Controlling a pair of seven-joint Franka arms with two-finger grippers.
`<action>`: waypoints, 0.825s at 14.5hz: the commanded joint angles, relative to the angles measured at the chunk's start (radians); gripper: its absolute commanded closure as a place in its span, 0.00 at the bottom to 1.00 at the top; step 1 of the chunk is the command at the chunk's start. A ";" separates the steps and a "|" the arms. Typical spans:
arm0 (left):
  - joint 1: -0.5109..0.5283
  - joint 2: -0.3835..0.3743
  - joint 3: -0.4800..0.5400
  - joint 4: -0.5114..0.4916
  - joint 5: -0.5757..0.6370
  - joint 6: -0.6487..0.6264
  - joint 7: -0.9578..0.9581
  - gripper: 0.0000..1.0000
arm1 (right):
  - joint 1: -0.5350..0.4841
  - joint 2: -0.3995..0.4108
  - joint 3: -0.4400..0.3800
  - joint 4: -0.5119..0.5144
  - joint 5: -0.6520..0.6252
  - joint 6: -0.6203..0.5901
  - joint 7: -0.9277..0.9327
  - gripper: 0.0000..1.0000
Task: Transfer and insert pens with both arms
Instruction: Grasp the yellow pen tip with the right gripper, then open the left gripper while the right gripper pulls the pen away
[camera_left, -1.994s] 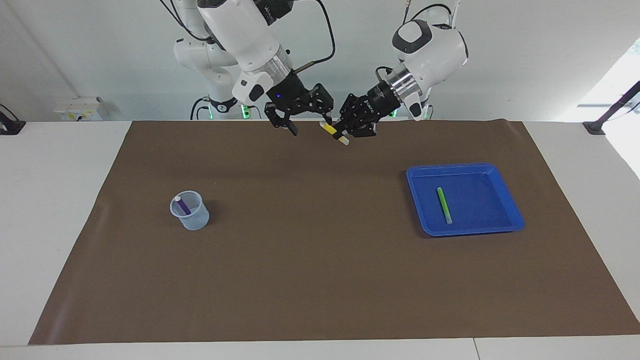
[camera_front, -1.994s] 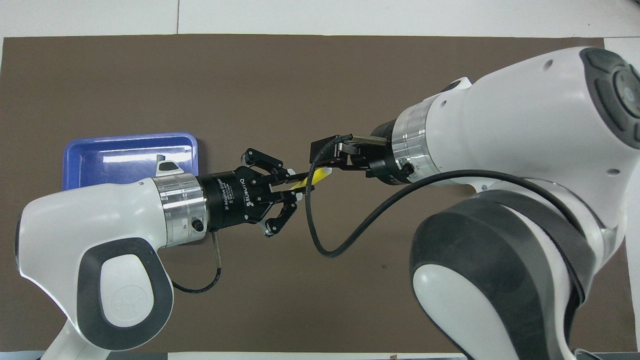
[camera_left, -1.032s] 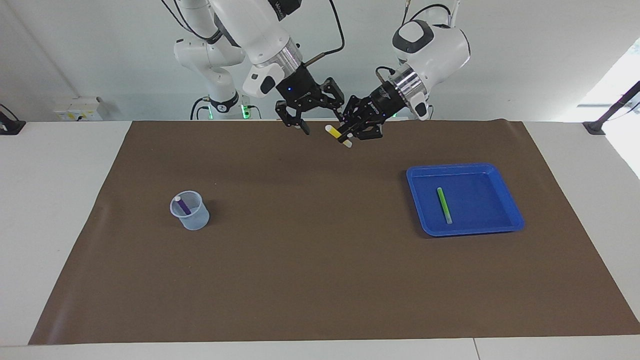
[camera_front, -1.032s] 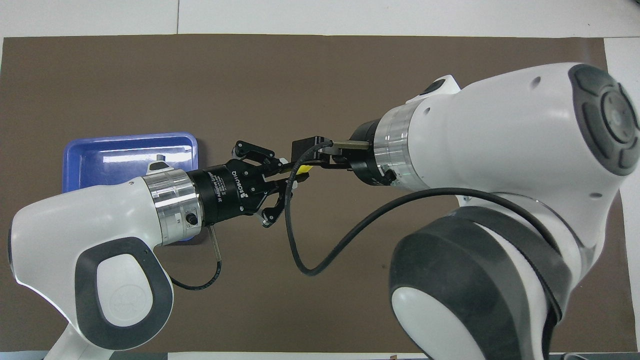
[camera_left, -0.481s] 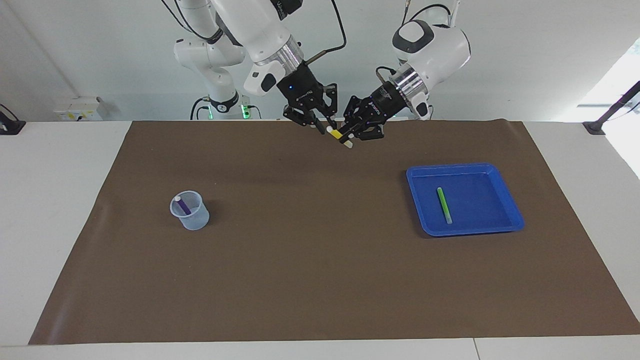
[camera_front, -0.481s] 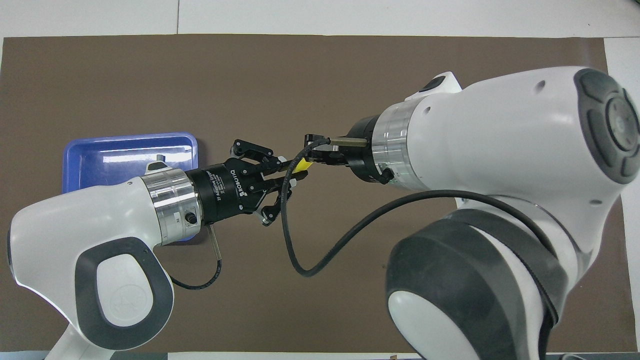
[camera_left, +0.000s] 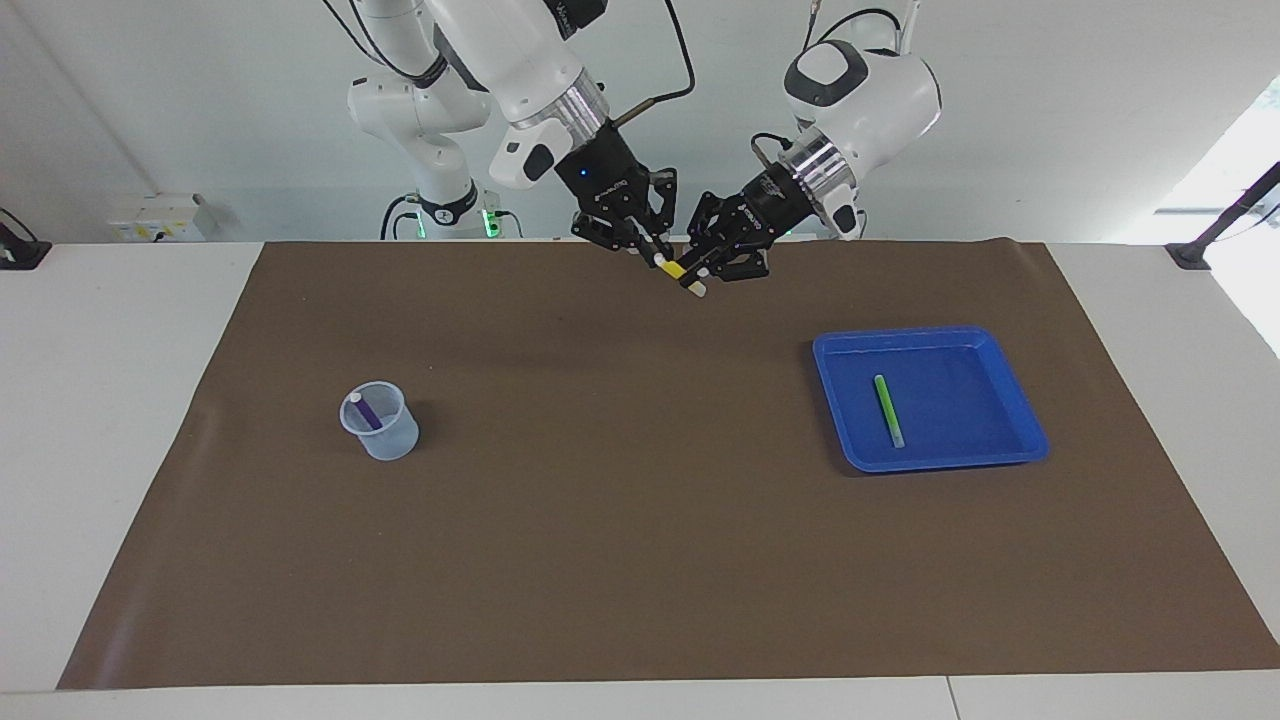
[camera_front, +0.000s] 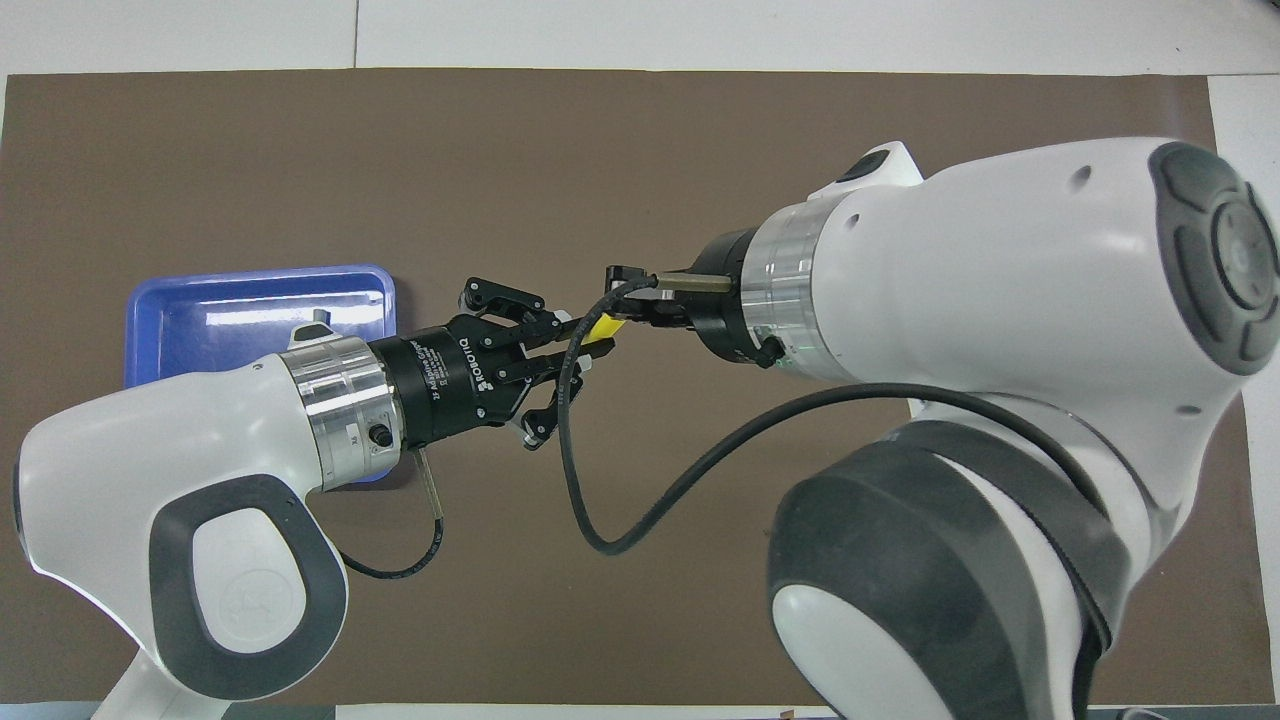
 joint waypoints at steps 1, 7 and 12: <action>-0.019 -0.032 0.008 -0.028 -0.025 0.024 0.002 0.00 | -0.007 0.003 0.009 -0.006 -0.041 0.020 -0.020 1.00; -0.018 -0.032 0.010 -0.030 -0.024 0.023 -0.002 0.00 | -0.020 -0.003 -0.005 -0.064 -0.125 0.020 -0.055 1.00; 0.059 -0.033 0.016 -0.042 -0.008 -0.012 0.001 0.00 | -0.018 -0.045 -0.149 -0.161 -0.268 0.023 -0.288 1.00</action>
